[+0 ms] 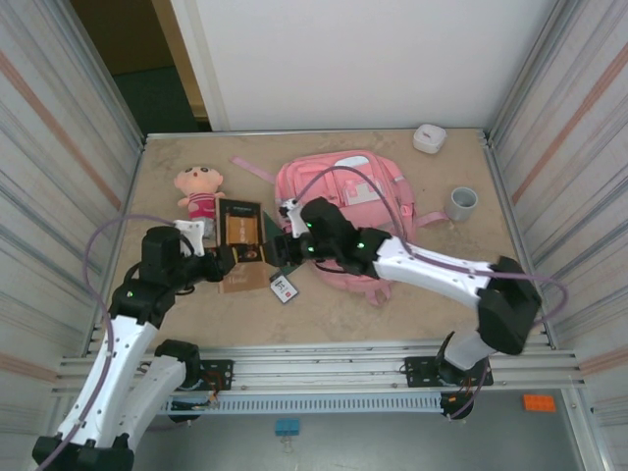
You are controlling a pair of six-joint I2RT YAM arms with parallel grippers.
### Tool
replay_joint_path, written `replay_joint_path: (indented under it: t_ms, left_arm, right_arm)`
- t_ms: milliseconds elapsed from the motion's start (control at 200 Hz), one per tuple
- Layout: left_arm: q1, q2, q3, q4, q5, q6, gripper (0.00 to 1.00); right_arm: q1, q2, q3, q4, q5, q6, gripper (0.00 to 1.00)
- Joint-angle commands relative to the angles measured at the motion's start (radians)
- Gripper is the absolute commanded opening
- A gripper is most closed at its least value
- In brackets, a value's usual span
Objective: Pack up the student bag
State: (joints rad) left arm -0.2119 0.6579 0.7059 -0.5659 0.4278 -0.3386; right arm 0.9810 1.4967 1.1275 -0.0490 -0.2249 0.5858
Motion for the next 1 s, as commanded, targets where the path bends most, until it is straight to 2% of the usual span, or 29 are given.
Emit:
replay_joint_path:
  t_ms: [0,80,125,291,346,426,506,566,737,992]
  left_arm:
    - [-0.007,-0.046,-0.023,0.38,0.308,0.044,0.0]
    - [-0.021,-0.025,-0.08,0.64,0.41,-0.063,0.0]
    - [-0.045,-0.001,-0.089,0.727,0.434,-0.095,0.0]
    - [-0.198,0.072,-0.027,0.703,0.414,0.001,0.0]
    - [-0.243,0.083,-0.045,0.778,0.396,-0.011,0.0]
    - [-0.299,0.104,-0.089,0.922,0.37,-0.057,0.0]
    - [-0.34,0.121,-0.097,0.96,0.341,-0.063,0.0]
    - [-0.361,0.132,-0.09,0.965,0.331,-0.055,0.0]
    - [-0.381,0.145,-0.074,1.031,0.313,-0.084,0.0]
    - [-0.435,0.194,-0.029,1.083,0.316,-0.105,0.0]
  right_arm:
    - [-0.008,-0.13,-0.085,0.039,0.107,-0.083,0.49]
    - [-0.02,-0.246,-0.165,0.051,0.166,-0.107,0.51]
    - [-0.044,-0.309,-0.209,0.068,0.169,-0.106,0.53]
    - [-0.163,-0.514,-0.346,0.149,0.019,-0.055,0.61]
    - [-0.184,-0.581,-0.397,0.206,-0.055,-0.058,0.71]
    - [-0.208,-0.657,-0.441,0.216,-0.072,-0.047,0.79]
    - [-0.242,-0.722,-0.466,0.181,-0.058,-0.016,0.87]
    - [-0.264,-0.762,-0.489,0.17,-0.064,0.014,1.0]
    - [-0.296,-0.805,-0.526,0.182,-0.18,0.055,0.99]
    - [-0.295,-0.721,-0.511,0.269,-0.401,0.072,0.99]
